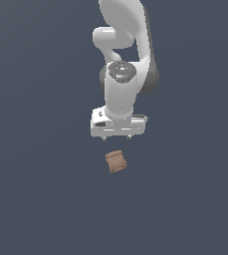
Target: Pick up the object and move it to a goal position.
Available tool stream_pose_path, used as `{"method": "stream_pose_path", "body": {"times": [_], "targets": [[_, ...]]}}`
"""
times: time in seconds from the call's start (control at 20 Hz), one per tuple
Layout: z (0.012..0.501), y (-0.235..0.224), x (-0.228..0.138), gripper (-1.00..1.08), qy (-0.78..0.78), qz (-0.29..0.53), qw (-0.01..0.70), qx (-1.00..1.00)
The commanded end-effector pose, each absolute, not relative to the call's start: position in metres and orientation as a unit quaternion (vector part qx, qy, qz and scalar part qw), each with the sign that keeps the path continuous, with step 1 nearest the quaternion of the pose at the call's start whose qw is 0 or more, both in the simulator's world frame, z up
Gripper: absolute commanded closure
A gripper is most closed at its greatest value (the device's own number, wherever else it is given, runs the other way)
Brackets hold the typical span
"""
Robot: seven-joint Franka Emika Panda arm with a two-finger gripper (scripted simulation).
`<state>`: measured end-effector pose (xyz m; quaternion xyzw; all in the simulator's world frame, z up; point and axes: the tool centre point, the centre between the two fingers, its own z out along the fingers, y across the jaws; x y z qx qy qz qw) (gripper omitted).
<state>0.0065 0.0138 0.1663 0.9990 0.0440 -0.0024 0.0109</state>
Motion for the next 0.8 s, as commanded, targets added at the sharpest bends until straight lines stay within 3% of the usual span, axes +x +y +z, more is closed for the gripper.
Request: {"method": "stream_pose_path", "body": {"times": [0.0, 0.75], "targets": [[0.1663, 0.0138, 0.0065, -0.92, 0.044, -0.002, 0.011, 0.999], [0.1726, 0.0081, 0.0115, -0.92, 0.029, -0.001, 0.009, 1.000]]}}
